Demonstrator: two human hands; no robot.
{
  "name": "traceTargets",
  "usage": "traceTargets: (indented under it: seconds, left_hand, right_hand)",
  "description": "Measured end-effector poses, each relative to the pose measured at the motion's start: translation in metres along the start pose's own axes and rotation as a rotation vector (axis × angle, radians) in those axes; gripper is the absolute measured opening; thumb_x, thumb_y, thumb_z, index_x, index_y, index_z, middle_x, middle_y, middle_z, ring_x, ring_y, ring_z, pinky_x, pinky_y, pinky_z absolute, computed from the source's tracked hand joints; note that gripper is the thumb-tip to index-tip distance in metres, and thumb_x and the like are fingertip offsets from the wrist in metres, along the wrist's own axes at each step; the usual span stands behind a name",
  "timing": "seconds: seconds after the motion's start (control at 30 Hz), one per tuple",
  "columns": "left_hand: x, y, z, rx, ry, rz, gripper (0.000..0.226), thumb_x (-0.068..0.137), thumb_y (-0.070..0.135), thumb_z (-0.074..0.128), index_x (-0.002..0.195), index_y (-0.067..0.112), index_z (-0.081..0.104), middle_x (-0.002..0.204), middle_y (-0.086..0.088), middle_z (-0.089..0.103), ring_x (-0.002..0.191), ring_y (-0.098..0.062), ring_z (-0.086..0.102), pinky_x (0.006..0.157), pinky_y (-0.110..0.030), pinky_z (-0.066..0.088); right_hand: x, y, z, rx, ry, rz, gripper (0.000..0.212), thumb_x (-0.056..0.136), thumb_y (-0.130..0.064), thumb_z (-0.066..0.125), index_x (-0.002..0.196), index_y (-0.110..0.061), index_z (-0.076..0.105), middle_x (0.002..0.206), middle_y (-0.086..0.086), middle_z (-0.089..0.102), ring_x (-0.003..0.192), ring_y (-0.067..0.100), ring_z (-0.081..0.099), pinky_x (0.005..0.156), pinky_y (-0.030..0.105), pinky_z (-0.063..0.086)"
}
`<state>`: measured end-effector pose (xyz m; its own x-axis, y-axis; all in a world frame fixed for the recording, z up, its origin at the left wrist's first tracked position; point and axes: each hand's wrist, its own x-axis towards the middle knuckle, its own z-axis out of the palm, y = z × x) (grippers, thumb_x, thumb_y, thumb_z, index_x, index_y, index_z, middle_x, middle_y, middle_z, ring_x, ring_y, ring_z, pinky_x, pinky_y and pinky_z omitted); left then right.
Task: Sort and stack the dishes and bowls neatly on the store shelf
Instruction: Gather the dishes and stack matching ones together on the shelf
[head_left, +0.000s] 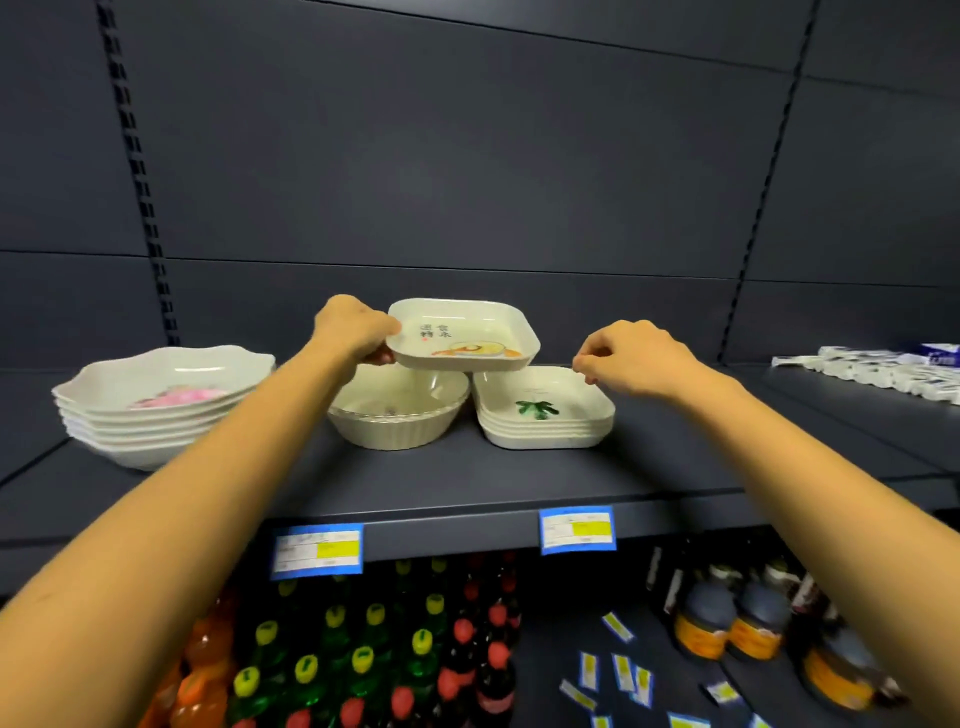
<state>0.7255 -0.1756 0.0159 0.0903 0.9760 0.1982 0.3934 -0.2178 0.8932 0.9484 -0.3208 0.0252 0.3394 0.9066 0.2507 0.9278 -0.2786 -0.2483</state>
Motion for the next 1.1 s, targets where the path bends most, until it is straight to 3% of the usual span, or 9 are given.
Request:
traceTargets:
  seconds: [0.37, 0.43, 0.5, 0.63, 0.73, 0.87, 1.1]
  left_hand:
    - [-0.014, 0.015, 0.082, 0.124, -0.045, -0.043, 0.015, 0.081, 0.005, 0.059, 0.091, -0.003, 0.066, 0.051, -0.006, 0.059, 0.019, -0.006, 0.047, 0.082, -0.037, 0.059]
    - [-0.015, 0.015, 0.085, 0.18, -0.066, -0.018, 0.01, 0.083, 0.007, 0.057, 0.084, 0.0, 0.064, 0.033, 0.0, 0.056, 0.026, -0.01, 0.054, 0.085, -0.039, 0.058]
    - [-0.018, 0.018, 0.086, 0.25, -0.101, 0.027, 0.011, 0.085, 0.009, 0.054, 0.077, 0.005, 0.059, 0.028, 0.003, 0.053, 0.044, -0.02, 0.061, 0.086, -0.038, 0.057]
    - [-0.028, 0.025, 0.083, 0.404, -0.111, 0.161, 0.023, 0.092, 0.021, 0.049, 0.071, 0.013, 0.056, 0.069, -0.004, 0.06, 0.068, -0.028, 0.067, 0.073, -0.028, 0.051]
    - [-0.034, 0.022, 0.067, 0.531, -0.044, 0.246, 0.028, 0.093, 0.026, 0.05, 0.097, 0.005, 0.068, 0.102, -0.013, 0.068, 0.1, -0.034, 0.064, 0.081, -0.036, 0.049]
    - [-0.04, 0.008, 0.025, 0.691, 0.099, 0.3, 0.031, 0.093, 0.029, 0.048, 0.108, 0.009, 0.066, 0.107, -0.011, 0.069, 0.094, -0.029, 0.063, 0.076, -0.034, 0.046]
    - [-0.062, -0.042, -0.071, 0.786, 0.247, 0.259, 0.032, 0.091, 0.031, 0.048, 0.11, 0.012, 0.066, 0.113, -0.011, 0.069, 0.103, -0.033, 0.062, 0.087, -0.039, 0.05]
  right_hand:
    - [0.0, 0.045, -0.006, 0.016, 0.003, 0.005, 0.025, 0.091, -0.031, 0.046, 0.102, -0.027, 0.069, 0.106, -0.001, 0.071, 0.101, 0.026, 0.061, 0.08, 0.033, 0.046]
    - [0.0, 0.046, -0.005, 0.019, -0.002, -0.001, 0.026, 0.091, -0.031, 0.046, 0.104, -0.027, 0.068, 0.107, -0.001, 0.071, 0.101, 0.027, 0.061, 0.08, 0.033, 0.046]
    - [0.001, 0.046, -0.003, 0.026, -0.003, -0.013, 0.026, 0.091, -0.031, 0.046, 0.105, -0.026, 0.068, 0.107, 0.0, 0.07, 0.101, 0.027, 0.061, 0.08, 0.033, 0.046]
    - [0.005, 0.038, -0.001, 0.034, -0.01, -0.044, 0.026, 0.091, -0.028, 0.046, 0.105, -0.026, 0.068, 0.107, 0.0, 0.07, 0.1, 0.026, 0.061, 0.075, 0.03, 0.042]
    - [0.008, 0.025, 0.002, 0.046, -0.011, -0.091, 0.026, 0.091, -0.028, 0.046, 0.106, -0.026, 0.067, 0.11, -0.001, 0.069, 0.101, 0.025, 0.061, 0.075, 0.03, 0.042]
    - [0.012, -0.007, 0.011, 0.067, -0.006, -0.191, 0.028, 0.091, -0.026, 0.044, 0.107, -0.025, 0.067, 0.11, 0.0, 0.068, 0.099, 0.026, 0.061, 0.074, 0.03, 0.042]
    - [0.017, -0.099, 0.036, 0.102, -0.041, -0.422, 0.026, 0.093, -0.027, 0.044, 0.11, -0.024, 0.063, 0.115, 0.0, 0.066, 0.102, 0.025, 0.061, 0.084, 0.036, 0.05]
